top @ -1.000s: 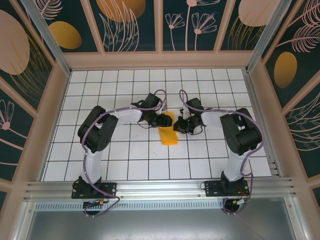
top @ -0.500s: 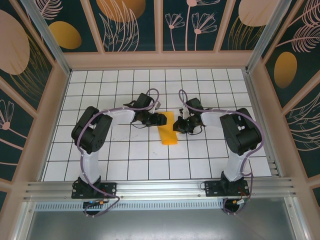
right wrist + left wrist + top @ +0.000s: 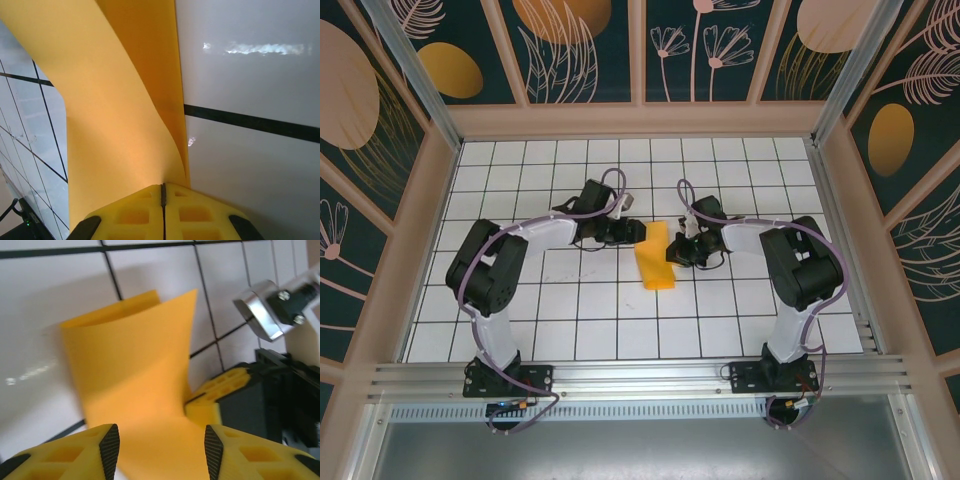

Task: Fold a paper plane with a square sheet of paper (fold left side to right side)
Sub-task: First fold the square sheet of paper in half at the center of the table.

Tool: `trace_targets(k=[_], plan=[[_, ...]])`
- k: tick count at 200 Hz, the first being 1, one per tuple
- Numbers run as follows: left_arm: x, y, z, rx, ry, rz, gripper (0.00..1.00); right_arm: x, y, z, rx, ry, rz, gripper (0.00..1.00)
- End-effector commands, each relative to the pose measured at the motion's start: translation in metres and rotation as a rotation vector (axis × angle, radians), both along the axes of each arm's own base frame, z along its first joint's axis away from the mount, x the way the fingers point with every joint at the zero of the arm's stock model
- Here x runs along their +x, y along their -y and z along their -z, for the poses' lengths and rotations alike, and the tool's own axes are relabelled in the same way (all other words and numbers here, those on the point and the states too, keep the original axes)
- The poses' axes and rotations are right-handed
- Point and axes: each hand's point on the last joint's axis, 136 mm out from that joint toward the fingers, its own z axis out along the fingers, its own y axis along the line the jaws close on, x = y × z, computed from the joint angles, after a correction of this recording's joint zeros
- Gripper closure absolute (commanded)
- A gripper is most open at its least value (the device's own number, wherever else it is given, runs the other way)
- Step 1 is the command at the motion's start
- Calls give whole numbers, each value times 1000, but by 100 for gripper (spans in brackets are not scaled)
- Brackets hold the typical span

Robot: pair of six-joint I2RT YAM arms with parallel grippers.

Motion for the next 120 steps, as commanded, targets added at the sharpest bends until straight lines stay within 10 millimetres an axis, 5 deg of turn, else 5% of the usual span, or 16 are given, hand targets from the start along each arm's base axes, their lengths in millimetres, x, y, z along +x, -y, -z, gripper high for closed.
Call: trace_targets(k=[1,75,120], plan=[[-1,19,2,-52,-12,51,50,-15,21,29,-127,-72,13,92],[27,7,57,113,-32,-3,51,-16,22,29,-133,-72,11,92],[44,-13,69,158,-37,-70,48,-16,24,30,-148,-76,10,92]])
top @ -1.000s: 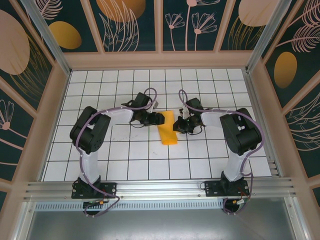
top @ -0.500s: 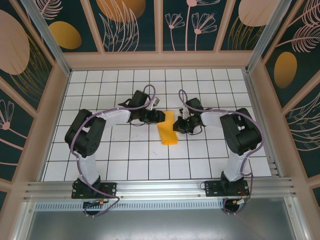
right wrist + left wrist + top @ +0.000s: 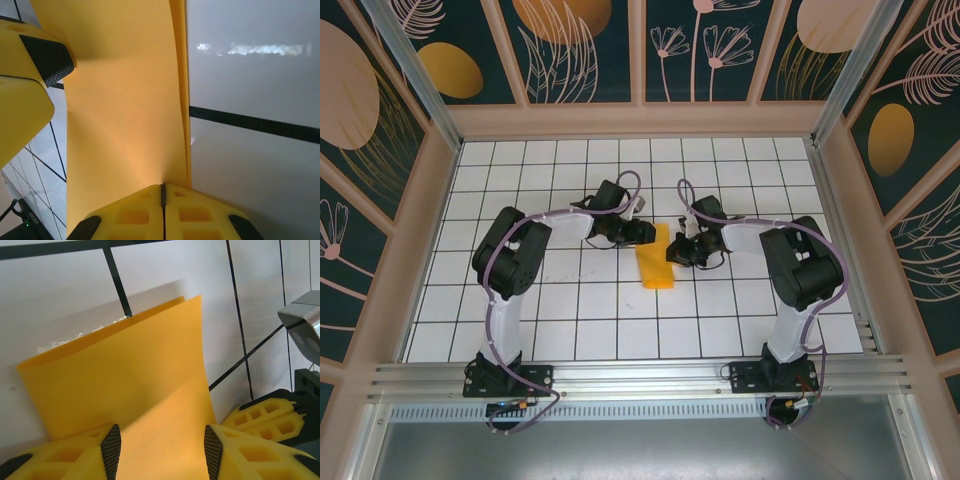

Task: Fold a paper plane with a square sheet of paper (fold left side to right side)
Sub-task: First fold the square sheet of paper in half at the center of the table.

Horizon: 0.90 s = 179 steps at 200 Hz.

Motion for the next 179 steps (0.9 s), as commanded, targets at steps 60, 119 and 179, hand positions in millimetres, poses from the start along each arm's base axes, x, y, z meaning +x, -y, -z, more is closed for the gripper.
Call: trace_targets(k=[60,119,179], plan=[[55,-40,28,158,48,-140,45,-17,24,29,-146,-77,11,92],[74,-42,28,155,60,-155,44,-16,23,28,-143,-74,8,92],[64,-54,-34,127,182,-170,41,-15,22,27,-135,-73,9,92]])
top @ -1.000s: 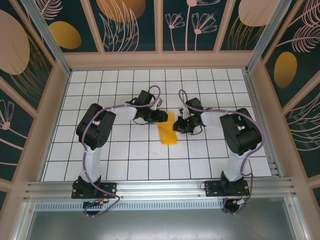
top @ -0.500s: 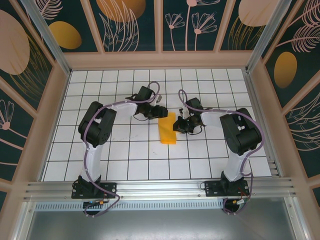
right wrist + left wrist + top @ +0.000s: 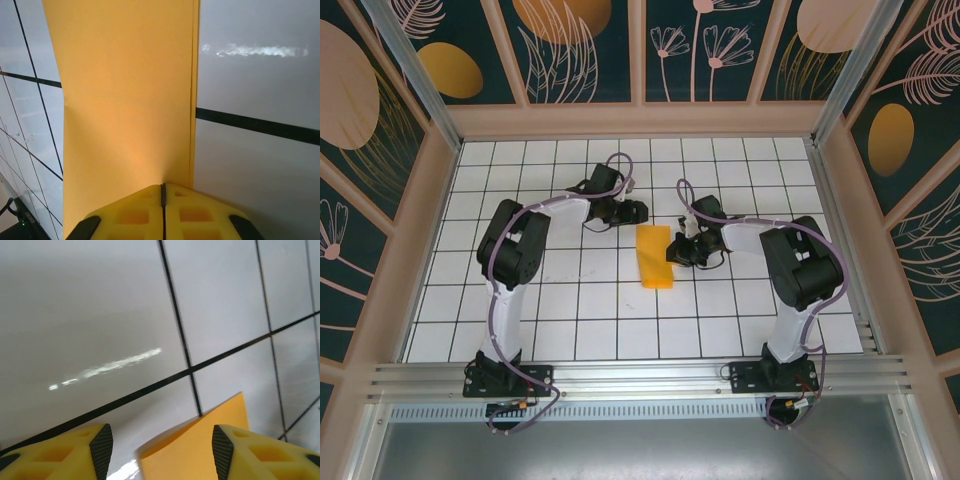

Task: Fold a paper plane with a square sheet of paper (fold left side to right side)
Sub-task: First fold the square sheet of paper in half at the center of the table.

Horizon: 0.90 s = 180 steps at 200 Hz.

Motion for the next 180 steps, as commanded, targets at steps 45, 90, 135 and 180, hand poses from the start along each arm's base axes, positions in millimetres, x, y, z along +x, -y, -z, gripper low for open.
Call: trace_targets(k=[45,90,135,180], plan=[[-51,17,-57,-132,64,88,41,-15,20,27,-121,-75,24,92],[-62,42,-25,-124,-2,97,43,-15,19,27,-110,-76,26,91],[-67,42,7,-86,-61,103,43,-12,17,24,-99,-64,29,91],[-74,33,34,-14,-96,98,43,4,5,-7,-3,41,43,91]])
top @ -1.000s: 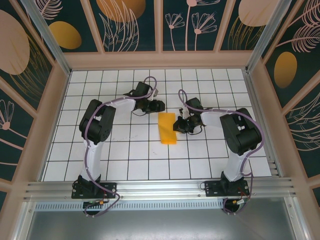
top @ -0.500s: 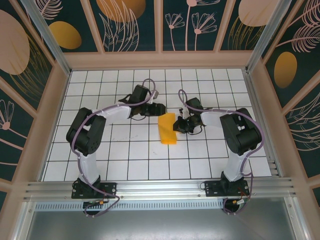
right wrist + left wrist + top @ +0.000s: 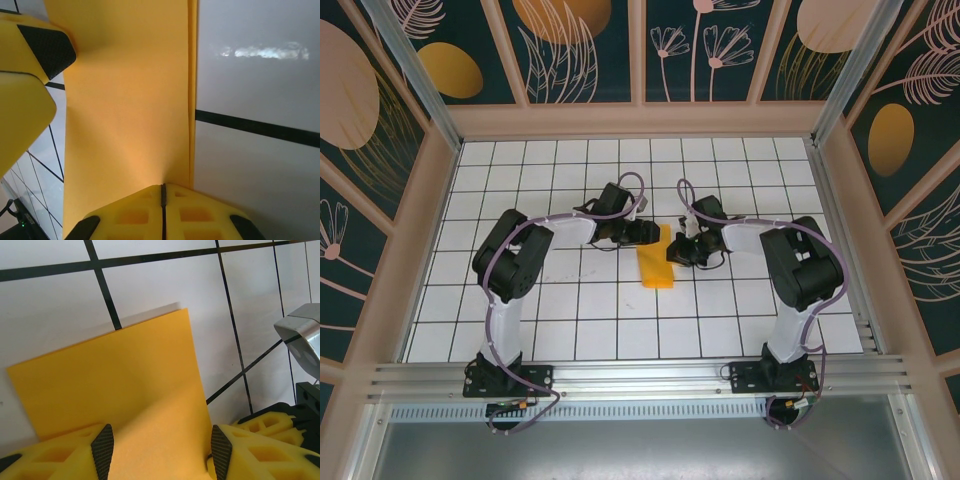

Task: Fold a paper plane with a square sheet of paper (fold left side to right side)
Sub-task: First fold the square sheet of paper in half at the center of the table, then hold the square sheet of paper at the center of the table.

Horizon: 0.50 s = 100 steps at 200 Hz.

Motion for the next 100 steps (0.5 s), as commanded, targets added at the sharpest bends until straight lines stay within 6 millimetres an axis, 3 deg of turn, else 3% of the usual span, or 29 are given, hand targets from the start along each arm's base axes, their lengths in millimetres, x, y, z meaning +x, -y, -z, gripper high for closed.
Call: trace_targets(k=[1,47,64,100], plan=[[-8,-9,34,78,-53,-2,43,3,5,-7,-8,33,38,91],[-9,-9,38,88,-56,2,43,40,25,-72,131,174,145,90],[-9,-8,38,89,-54,3,43,53,29,-76,137,186,166,91],[-9,-8,38,90,-56,0,43,79,13,-68,157,163,149,93]])
